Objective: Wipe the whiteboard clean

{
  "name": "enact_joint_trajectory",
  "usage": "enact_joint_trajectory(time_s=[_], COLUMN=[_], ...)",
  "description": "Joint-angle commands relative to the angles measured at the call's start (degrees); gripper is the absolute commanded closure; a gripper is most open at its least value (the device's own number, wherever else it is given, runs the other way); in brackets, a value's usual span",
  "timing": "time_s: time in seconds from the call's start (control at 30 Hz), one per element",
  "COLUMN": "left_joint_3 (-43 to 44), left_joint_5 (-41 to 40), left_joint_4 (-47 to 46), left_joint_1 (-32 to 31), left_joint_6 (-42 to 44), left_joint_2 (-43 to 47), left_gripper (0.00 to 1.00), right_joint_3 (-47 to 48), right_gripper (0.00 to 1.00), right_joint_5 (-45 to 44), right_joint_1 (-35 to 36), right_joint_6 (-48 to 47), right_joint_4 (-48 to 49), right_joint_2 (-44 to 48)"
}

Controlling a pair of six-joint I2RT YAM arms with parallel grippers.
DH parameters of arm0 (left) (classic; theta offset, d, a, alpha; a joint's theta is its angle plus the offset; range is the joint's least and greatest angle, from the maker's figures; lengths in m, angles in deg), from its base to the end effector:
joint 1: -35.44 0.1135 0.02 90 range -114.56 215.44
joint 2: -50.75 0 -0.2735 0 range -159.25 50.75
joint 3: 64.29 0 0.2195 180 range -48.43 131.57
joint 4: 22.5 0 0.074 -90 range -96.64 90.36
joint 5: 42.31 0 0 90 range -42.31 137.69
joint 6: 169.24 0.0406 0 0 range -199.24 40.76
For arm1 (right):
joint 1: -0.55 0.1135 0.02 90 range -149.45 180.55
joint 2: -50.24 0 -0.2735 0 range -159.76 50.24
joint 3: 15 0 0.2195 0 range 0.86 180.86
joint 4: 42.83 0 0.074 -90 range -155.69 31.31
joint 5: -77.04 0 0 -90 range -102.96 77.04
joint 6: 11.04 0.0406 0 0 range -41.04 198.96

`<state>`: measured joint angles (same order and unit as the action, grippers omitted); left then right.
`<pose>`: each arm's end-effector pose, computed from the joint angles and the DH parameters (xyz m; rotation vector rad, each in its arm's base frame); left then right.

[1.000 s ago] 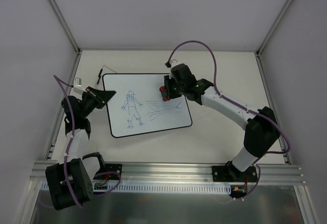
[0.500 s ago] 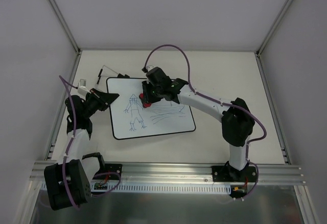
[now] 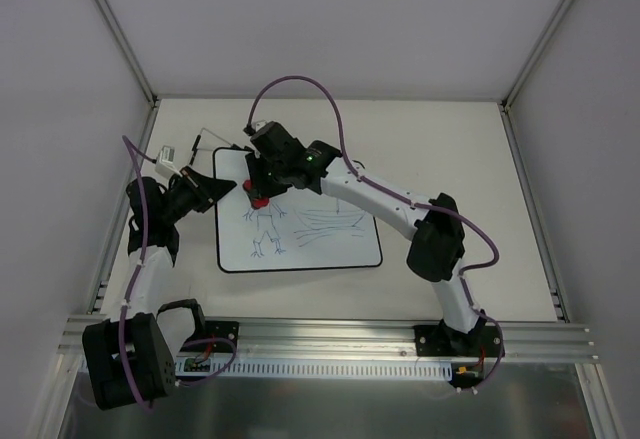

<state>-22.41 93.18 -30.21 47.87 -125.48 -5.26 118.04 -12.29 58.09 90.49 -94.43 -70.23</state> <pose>0.1837 0.0109 0.2752 -0.2710 1.7517 -1.0972 0.2475 0.3900 0.3248 -0.9192 2.1482 0.6426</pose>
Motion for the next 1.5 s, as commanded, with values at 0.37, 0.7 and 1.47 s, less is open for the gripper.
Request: enact_joint_trajectory(time_s=[0.37,0.7,1.47], left_joint_3=[7.55,9.66,11.51], left_joint_5=[4.16,2.85,2.05], left_joint_4=[-4.99,-4.47,-4.11], left_joint_1=[-1.35,-1.35,-1.53], left_joint_6=[18.64,18.64,18.29], left_joint_2=[0.73,-0.15,-1.65], left_gripper=[1.00,1.00,1.00], right_joint_3=[-18.58,-9.35,-38.24], right_gripper=[1.00,1.00,1.00], right_joint_5=[-8.93,-5.85,-17.63], right_joint_1=[-9.99,0.89,-4.01], right_joint_6=[-1.24,-0.72,8.24], right_joint_4=[1.91,1.82,11.49], right_joint_2=[8.50,4.19,17.97])
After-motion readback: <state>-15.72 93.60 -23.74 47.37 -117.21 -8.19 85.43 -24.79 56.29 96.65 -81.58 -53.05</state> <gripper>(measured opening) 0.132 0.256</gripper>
